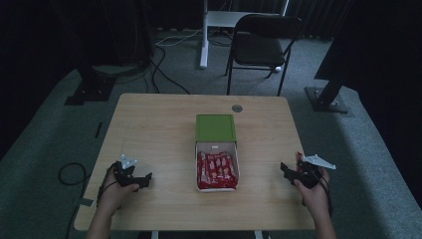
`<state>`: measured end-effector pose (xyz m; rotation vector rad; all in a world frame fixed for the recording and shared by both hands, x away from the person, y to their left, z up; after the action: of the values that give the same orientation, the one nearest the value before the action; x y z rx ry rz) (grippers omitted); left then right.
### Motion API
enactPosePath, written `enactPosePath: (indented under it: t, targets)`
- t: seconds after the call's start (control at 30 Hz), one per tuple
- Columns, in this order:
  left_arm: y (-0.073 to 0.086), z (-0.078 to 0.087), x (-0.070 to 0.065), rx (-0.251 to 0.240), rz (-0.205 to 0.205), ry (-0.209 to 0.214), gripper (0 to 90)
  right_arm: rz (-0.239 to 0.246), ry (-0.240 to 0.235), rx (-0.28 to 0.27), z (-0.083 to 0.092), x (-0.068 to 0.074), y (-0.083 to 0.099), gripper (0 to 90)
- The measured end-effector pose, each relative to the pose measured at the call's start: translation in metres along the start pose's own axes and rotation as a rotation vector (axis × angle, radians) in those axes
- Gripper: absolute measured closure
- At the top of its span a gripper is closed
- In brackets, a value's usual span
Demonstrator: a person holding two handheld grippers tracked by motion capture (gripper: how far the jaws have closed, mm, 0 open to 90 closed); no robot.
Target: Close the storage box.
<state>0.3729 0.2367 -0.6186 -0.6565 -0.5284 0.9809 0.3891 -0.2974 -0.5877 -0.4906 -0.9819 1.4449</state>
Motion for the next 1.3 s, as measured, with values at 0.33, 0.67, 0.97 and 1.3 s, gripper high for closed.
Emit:
enactPosePath:
  t: [0.33, 0.67, 0.97, 1.3]
  targets:
    - [-0.036, 0.015, -0.039, -0.087, -0.099, 0.087, 7.4, 0.044, -0.103, -0.016, 0.004, 0.043, -0.008, 22.8]
    - [-0.067, 0.034, -0.081, -0.176, -0.199, 0.192, 7.3, 0.096, -0.209, -0.006, 0.012, 0.08, -0.008, 22.8]
    - [-0.089, 0.044, -0.109, -0.225, -0.267, 0.249, 7.3, 0.14, -0.286, -0.021, 0.024, 0.107, -0.017, 22.8]
    - [-0.099, 0.042, -0.134, -0.243, -0.289, 0.321, 7.3, 0.239, -0.389, -0.002, 0.026, 0.141, -0.008, 22.8]
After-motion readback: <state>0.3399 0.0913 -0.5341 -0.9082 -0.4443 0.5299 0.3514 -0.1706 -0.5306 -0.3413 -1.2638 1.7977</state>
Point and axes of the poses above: each handheld gripper's, and its own axes: z roughly backward along the jaws, y roughly out of its underside, x roughly to its left, the point moved 9 cm from there along -z, roughly forward along the jaws, and after that the axes turned 9 degrees about -z, right-handed, at the moved point
